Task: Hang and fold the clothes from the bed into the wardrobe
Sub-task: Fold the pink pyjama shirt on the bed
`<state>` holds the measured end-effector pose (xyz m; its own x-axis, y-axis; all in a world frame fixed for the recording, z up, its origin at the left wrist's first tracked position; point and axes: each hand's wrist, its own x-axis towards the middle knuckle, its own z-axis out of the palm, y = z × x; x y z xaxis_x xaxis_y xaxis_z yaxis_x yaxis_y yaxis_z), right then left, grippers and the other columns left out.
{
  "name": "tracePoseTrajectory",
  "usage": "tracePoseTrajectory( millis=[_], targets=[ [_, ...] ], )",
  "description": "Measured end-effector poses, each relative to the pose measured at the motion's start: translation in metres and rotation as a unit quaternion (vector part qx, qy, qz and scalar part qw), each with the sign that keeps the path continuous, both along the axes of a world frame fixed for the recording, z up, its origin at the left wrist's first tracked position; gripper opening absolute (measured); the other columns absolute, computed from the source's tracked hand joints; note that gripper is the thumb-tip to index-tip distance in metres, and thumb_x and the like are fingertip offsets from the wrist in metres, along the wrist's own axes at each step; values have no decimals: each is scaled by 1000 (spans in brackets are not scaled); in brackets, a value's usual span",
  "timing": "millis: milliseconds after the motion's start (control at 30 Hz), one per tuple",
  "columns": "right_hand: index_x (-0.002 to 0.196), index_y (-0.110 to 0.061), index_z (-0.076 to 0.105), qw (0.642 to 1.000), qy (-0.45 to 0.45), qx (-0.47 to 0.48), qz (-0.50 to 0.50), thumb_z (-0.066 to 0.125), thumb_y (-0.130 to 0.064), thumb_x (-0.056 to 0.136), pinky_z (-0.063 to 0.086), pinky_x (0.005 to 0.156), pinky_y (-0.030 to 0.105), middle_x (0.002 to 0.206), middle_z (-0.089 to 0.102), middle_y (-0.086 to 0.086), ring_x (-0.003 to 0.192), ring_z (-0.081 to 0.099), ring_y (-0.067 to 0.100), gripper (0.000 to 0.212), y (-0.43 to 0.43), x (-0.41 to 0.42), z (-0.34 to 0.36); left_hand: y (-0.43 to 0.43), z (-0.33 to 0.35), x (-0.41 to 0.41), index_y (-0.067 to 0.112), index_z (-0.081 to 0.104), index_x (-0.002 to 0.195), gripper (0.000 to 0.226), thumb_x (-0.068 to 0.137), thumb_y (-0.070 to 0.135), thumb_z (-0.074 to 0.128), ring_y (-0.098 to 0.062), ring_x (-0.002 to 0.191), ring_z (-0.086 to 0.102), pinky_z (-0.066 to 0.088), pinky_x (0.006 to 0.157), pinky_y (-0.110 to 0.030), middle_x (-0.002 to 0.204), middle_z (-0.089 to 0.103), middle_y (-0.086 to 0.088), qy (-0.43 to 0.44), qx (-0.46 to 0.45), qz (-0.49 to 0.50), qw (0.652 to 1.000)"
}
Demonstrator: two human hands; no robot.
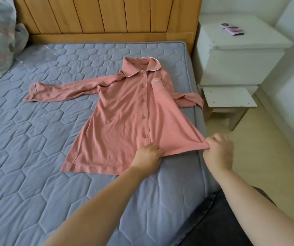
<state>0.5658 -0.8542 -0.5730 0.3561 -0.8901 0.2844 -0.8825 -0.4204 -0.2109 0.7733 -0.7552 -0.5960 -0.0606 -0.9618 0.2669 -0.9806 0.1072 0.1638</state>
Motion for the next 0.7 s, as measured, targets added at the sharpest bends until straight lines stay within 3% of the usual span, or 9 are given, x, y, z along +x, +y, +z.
tracePoseTrajectory(
  millis=[67,167,200,267,333,400,467,533,700],
  targets=[
    [88,-8,71,981,156,110,19,56,6,69,42,71,36,91,61,12,91,57,34,29,3,2,-7,2,-3,-2,11,69,88,24,66,5,66,-26,82,60,41,57,-31,87,63,-7,-43,125,-31,991],
    [62,1,63,979,135,104,115,49,15,53,34,51,33,71,56,15,70,57,35,22,10,12,4,1,-5,-3,18,64,112,34,81,13,50,-23,104,54,41,76,-33,110,59,-2,-61,257,-12,964],
    [57,3,60,982,111,76,130,51,17,49,34,49,32,66,54,15,65,57,35,19,10,11,1,-2,-1,-4,19,65,109,31,82,15,50,-23,103,55,43,78,-32,109,60,-1,-58,273,-9,960],
    [82,0,67,974,167,106,115,54,10,70,46,66,38,87,61,14,83,61,35,20,10,13,-7,-9,8,-5,18,66,90,20,83,25,49,-22,91,59,47,76,-33,99,65,-2,-28,343,-17,939],
    [104,-5,65,954,197,219,64,50,-4,85,45,82,32,108,61,13,102,59,31,24,9,8,-24,-18,17,-4,19,59,65,30,84,38,46,-17,66,59,46,64,-30,74,66,-5,110,425,8,898],
    [92,-3,67,965,83,246,33,49,-3,82,38,71,28,101,61,14,95,58,31,21,4,9,-29,-36,24,-3,18,56,63,36,90,39,45,-18,63,60,50,63,-32,68,63,-4,216,389,60,894],
    [78,-1,66,973,-67,223,5,49,2,76,32,62,30,89,60,14,83,55,32,18,-1,14,-31,-62,21,2,12,66,89,26,94,26,44,-24,90,62,51,77,-37,93,65,-6,187,249,94,946],
    [73,0,63,961,-154,229,-8,47,1,78,36,60,34,81,60,13,77,54,31,16,-11,19,-34,-89,9,8,11,59,123,36,91,17,43,-30,116,48,43,95,-40,126,55,-9,141,174,122,967],
    [64,3,48,966,-166,196,-15,51,-5,81,38,61,44,67,55,18,67,50,35,19,-31,37,-45,-133,-39,17,14,26,148,54,96,26,35,-29,144,14,16,117,-40,156,21,-10,112,153,206,960]
  ],
)
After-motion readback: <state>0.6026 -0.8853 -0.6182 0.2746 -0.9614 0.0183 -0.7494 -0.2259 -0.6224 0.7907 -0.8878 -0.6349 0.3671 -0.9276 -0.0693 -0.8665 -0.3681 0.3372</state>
